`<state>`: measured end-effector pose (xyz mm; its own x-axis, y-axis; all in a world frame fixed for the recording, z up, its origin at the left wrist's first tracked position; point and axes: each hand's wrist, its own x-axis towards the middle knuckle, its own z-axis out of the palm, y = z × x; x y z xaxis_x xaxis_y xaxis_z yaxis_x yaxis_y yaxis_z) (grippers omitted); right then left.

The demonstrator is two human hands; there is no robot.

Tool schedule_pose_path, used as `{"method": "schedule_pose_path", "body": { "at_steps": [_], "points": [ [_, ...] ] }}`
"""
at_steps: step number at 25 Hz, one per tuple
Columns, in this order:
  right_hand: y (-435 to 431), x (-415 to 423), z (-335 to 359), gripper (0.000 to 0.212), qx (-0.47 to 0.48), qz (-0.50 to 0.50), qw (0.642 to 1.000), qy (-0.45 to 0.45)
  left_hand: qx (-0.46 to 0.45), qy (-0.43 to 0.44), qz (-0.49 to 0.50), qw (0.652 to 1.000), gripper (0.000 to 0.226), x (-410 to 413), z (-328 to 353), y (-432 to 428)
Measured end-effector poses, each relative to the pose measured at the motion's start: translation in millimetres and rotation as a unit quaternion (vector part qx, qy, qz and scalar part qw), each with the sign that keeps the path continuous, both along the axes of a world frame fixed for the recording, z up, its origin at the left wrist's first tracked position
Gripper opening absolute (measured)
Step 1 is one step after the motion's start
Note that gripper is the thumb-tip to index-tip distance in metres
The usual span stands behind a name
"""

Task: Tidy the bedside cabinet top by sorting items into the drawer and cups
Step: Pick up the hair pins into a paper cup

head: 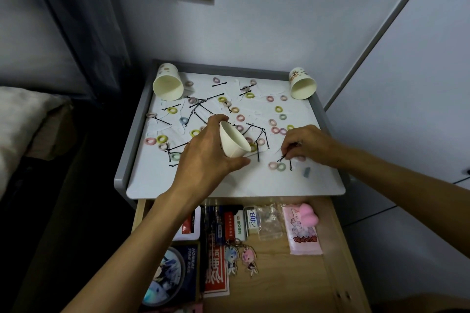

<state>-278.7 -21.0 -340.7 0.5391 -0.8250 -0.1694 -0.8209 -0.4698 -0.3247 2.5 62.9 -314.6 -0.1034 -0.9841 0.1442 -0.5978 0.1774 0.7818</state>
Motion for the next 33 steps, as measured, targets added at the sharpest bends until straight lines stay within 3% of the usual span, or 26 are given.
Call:
{"method": "schedule_pose_path", "body": {
  "at_steps": [9, 14, 18, 33],
  "points": [
    [1.0, 10.1, -10.0, 0.005, -0.006, -0.169, 0.984, -0.062, -0.003, 0.006, -0.003, 1.000, 0.081, -0.7, -1.1, -0.5],
    [-1.4, 6.9, -1.3, 0.004, -0.052, -0.085, 0.993, -0.057, -0.004, 0.007, -0.003, 1.000, 0.081, 0.0, -0.8, -0.8],
    [-2.4, 3.2, -3.4, 0.004, -0.030, -0.028, 0.999, -0.010, -0.004, 0.006, -0.003, 1.000, 0.082, 0.0, -0.3, -0.3],
    [-6.3, 3.9, -12.3, 0.013, -0.012, -0.049, 0.996, -0.077, -0.001, 0.003, -0.004, 1.000, 0.081, 0.1, -1.6, -1.4]
  ]
}}
